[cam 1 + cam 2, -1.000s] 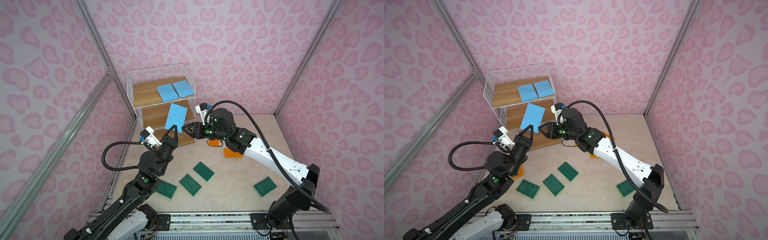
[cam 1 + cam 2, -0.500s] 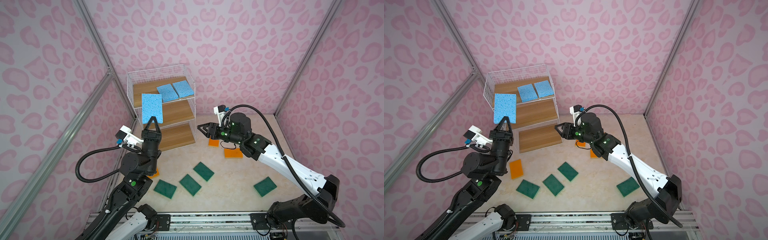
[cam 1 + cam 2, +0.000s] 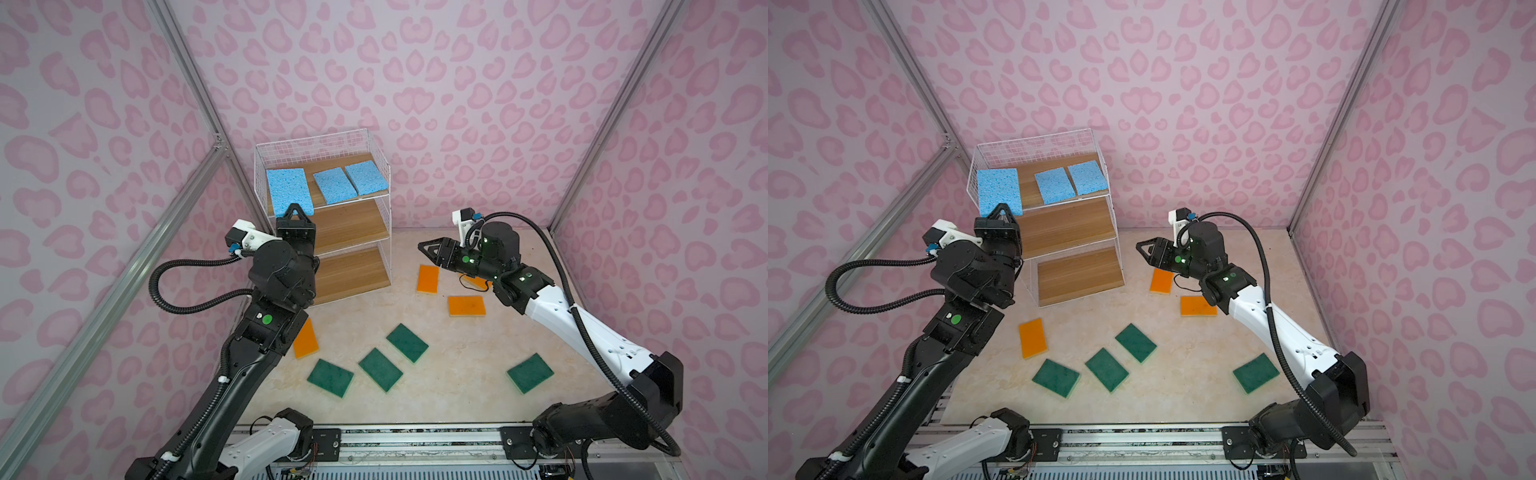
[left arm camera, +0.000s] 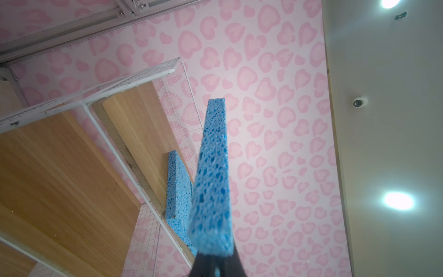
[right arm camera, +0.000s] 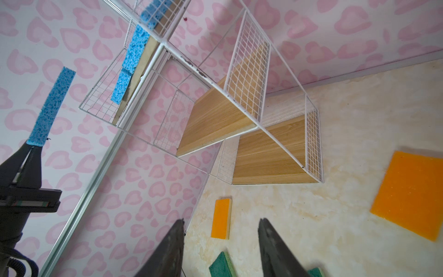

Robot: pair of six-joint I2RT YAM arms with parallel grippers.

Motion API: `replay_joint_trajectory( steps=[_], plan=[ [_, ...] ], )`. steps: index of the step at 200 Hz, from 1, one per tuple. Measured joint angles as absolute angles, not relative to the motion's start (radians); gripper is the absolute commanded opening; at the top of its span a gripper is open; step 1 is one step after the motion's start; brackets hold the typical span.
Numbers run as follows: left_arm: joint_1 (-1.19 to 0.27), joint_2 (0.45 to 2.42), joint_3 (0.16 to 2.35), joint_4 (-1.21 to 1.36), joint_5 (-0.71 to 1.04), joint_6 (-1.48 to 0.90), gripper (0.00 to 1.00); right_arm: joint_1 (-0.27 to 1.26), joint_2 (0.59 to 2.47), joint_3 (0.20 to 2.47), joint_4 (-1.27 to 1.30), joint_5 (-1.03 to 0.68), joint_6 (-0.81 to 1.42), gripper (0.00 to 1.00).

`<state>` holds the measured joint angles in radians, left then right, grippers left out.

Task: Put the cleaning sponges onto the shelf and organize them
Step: 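Raise the blue sponge over the top shelf with the left gripper while the right withdraws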

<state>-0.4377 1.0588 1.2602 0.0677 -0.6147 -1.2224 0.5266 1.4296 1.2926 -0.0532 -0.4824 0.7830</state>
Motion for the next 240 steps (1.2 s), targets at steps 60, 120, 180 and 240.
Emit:
replay_joint_trajectory(
  steps=[60, 120, 180, 240],
  plan=[
    [-0.361, 1.208, 1.433, -0.091, -0.548, -1.317, 0.00, 0.448, 1.462, 1.253, 0.013, -0.549, 0.843, 0.51],
    [-0.321, 1.319, 1.526, -0.172, -0.479, -1.361, 0.00, 0.410, 1.464, 1.219, 0.059, -0.569, 0.867, 0.51],
    [-0.320, 1.367, 1.567, -0.216, -0.472, -1.377, 0.00, 0.386, 1.462, 1.213, 0.070, -0.570, 0.873, 0.51],
    [-0.320, 1.369, 1.584, -0.239, -0.484, -1.369, 0.00, 0.380, 1.462, 1.204, 0.084, -0.577, 0.881, 0.51]
  ],
)
